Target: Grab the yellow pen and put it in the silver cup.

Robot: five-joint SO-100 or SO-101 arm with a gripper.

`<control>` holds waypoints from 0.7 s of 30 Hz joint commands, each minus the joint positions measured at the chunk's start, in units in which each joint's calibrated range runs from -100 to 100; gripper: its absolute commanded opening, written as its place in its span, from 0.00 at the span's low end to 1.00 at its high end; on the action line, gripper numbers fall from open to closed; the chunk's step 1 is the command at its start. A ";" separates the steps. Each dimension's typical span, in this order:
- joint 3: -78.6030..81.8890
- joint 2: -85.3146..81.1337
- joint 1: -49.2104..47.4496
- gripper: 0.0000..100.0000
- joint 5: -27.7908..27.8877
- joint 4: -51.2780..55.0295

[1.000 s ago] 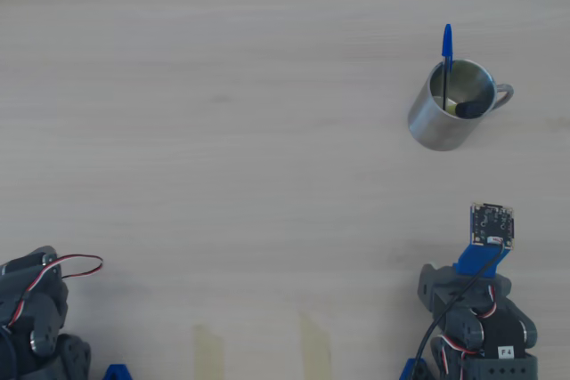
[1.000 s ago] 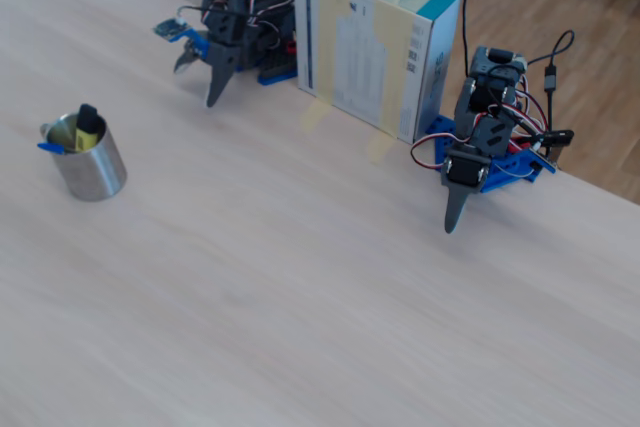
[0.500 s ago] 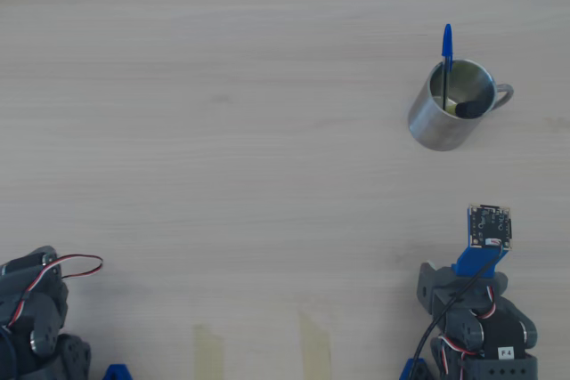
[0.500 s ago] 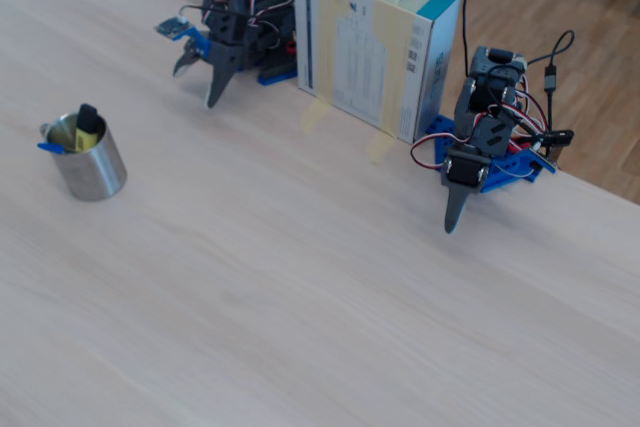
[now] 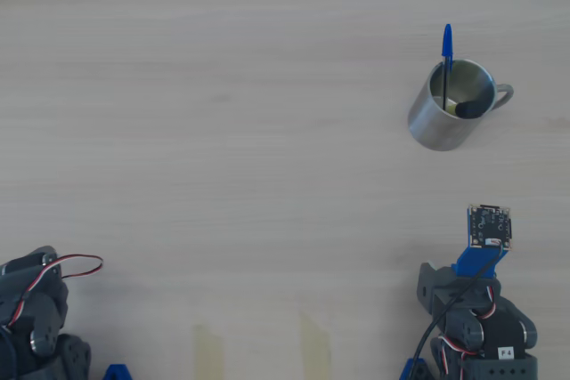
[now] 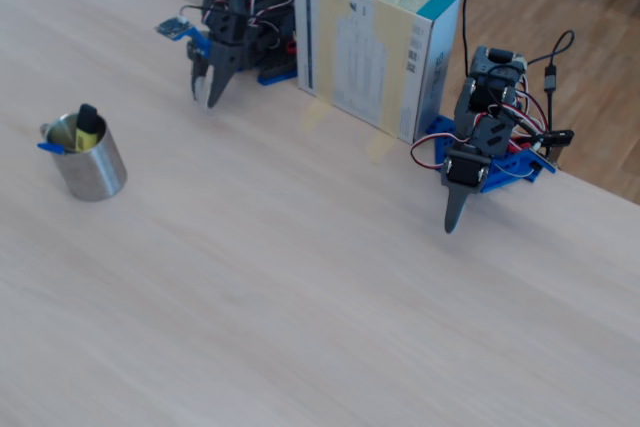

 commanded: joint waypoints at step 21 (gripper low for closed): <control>0.45 0.58 0.19 0.02 0.12 0.92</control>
